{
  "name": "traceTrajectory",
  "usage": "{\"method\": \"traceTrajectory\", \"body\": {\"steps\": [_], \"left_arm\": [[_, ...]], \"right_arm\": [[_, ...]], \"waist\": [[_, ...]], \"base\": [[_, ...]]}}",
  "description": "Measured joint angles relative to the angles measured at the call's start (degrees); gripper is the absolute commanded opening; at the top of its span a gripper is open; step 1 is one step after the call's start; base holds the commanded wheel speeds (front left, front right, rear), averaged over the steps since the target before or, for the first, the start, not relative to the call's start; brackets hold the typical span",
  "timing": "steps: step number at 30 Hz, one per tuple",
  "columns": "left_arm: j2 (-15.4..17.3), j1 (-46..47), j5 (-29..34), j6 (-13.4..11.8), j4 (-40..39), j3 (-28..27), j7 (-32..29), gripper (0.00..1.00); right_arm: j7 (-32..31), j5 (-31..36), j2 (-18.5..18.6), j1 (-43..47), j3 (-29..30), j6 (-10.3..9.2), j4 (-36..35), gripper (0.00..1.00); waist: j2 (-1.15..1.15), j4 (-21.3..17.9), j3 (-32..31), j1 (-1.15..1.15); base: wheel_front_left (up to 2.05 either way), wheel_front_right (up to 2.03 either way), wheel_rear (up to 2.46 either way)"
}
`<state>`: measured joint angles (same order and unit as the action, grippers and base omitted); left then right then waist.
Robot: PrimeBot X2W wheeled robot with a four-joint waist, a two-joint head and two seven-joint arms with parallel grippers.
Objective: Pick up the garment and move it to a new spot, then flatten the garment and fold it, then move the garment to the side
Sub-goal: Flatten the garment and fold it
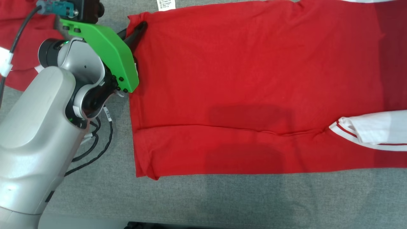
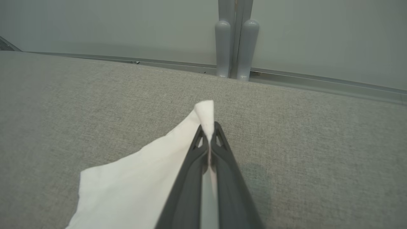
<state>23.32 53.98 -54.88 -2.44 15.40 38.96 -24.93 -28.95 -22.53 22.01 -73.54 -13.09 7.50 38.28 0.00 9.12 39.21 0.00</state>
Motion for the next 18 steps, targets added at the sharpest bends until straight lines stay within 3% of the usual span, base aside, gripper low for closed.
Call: {"method": "traceTrajectory", "body": {"steps": [6, 7, 11, 18], "left_arm": [[1.5, -3.8, 0.0, 0.4, -3.1, -1.1, 3.8, 0.00], [2.2, -5.6, 0.0, 0.7, -4.4, -1.1, 5.0, 0.00], [4.8, -9.5, 0.5, 0.7, -6.5, -1.4, 6.9, 0.00], [9.2, -14.5, 1.6, -0.8, -10.9, -3.5, 11.1, 0.00]], "right_arm": [[4.6, -10.5, 3.3, 3.7, -0.5, 0.02, -9.5, 0.00], [6.0, -14.5, 5.6, 8.0, 0.1, 0.01, -13.3, 0.00], [8.1, -20.7, 9.2, 19.5, 1.3, 0.00, -21.1, 0.00], [11.3, -25.3, 11.0, 33.6, 3.9, -0.01, -31.0, 0.00]], "waist": [[0.00, -1.3, -1.9, 0.00], [0.00, -1.7, -2.9, 0.00], [0.00, -2.8, -5.3, 0.00], [0.00, -6.1, -8.9, 0.00]], "base": [[0.00, 0.00, 0.00], [0.00, 0.00, 0.00], [0.00, 0.00, 0.00], [0.00, 0.00, 0.00]]}}
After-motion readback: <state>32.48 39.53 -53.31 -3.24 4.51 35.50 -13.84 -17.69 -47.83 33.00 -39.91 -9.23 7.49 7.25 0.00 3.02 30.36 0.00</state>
